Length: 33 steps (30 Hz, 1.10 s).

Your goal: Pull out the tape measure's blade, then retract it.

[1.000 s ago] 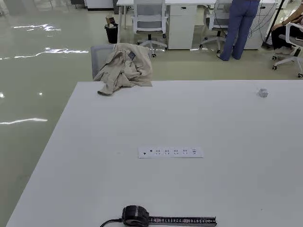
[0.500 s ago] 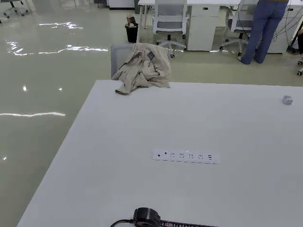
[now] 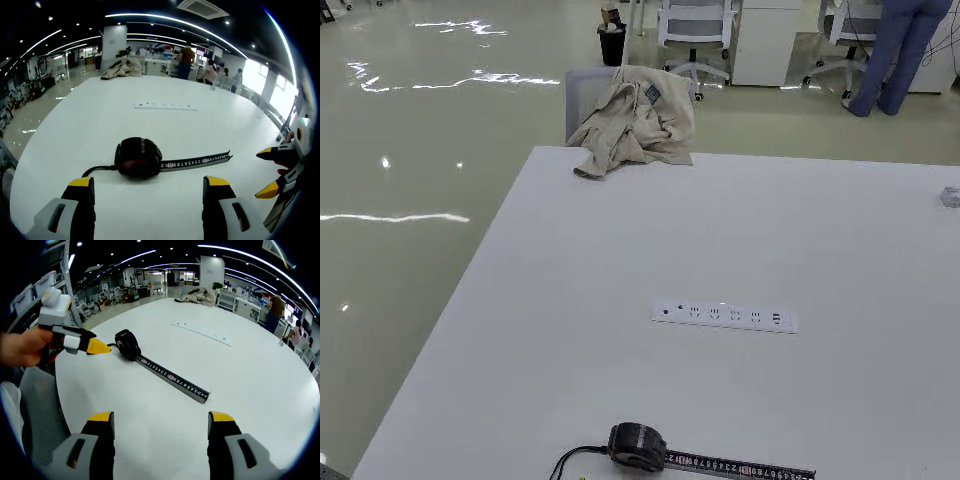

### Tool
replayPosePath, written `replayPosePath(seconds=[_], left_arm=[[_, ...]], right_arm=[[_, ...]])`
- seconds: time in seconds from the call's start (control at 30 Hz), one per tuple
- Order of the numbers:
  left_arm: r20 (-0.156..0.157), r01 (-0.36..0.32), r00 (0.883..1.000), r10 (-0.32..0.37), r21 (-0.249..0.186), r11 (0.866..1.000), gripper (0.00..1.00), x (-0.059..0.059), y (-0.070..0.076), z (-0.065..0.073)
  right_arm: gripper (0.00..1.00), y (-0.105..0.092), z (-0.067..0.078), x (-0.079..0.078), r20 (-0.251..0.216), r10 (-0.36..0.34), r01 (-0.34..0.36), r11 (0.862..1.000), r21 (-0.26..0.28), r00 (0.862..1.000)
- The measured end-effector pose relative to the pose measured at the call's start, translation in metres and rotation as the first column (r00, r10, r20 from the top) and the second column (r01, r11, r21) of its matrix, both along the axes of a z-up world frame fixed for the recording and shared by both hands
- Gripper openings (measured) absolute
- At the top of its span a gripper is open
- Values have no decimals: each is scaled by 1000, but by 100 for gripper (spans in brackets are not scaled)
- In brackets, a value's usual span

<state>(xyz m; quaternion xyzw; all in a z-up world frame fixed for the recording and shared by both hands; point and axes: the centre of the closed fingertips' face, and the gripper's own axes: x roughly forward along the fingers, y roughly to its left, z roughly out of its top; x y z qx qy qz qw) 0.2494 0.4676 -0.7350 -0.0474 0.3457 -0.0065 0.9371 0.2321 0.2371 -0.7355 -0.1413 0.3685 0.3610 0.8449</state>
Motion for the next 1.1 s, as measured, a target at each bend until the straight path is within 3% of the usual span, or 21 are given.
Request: replayPosePath(seconds=[0.3,0.53,0.77,1.1], left_arm=[[-6,-35,999,35,-8,999,85,11,2,-5],[-14,-50,999,50,-11,999,85,19,5,-13],[-3,-71,998,70,-24,997,85,31,7,-15],[-14,-106,994,106,-17,994,84,43,16,-25]], right_arm=[[76,-8,-11,10,5,75,-74,995,-63,997],[74,-9,-18,16,-2,146,-145,986,-83,989],[68,-10,-23,30,-4,195,-194,977,-93,981],[63,-12,-31,54,-11,278,-276,951,-141,961]])
